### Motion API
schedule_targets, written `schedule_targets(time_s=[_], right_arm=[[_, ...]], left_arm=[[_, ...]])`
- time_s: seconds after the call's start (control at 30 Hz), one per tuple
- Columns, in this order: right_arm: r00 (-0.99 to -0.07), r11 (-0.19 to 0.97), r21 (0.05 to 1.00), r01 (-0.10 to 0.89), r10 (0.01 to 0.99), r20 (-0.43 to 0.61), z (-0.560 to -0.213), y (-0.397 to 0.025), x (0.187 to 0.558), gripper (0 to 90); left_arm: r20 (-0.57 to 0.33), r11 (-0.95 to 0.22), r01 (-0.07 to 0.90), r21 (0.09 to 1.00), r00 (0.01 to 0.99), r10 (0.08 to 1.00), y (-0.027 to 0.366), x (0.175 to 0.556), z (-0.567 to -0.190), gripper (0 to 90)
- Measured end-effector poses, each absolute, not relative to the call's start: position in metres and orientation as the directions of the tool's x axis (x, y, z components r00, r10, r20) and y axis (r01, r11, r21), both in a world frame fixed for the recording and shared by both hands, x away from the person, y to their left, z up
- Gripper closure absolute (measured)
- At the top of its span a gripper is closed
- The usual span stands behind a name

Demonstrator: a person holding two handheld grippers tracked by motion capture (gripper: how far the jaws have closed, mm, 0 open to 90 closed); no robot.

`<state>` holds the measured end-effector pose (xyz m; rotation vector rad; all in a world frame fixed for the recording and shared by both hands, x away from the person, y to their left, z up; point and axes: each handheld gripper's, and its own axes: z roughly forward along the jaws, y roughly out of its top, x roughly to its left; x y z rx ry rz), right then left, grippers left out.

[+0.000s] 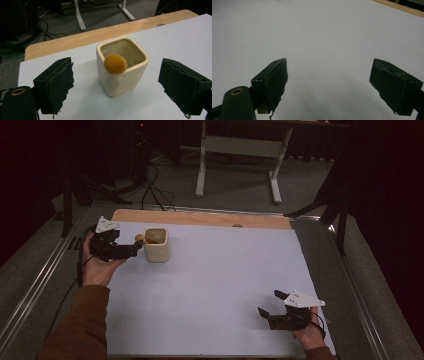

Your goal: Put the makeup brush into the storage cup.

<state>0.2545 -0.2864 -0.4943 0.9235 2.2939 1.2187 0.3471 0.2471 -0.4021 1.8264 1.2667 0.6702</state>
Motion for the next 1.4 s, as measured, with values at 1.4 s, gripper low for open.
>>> schedule_targets(time_s=[1.4], right_arm=[[-0.690,0.375,0.851,0.369,0.724,-0.020,-0.492,-0.291,0.254,14.4]], left_arm=[[-0.004,-0.161,0.371,0.914,0.405,0.914,0.240,0.260,-0.461,13.9]])
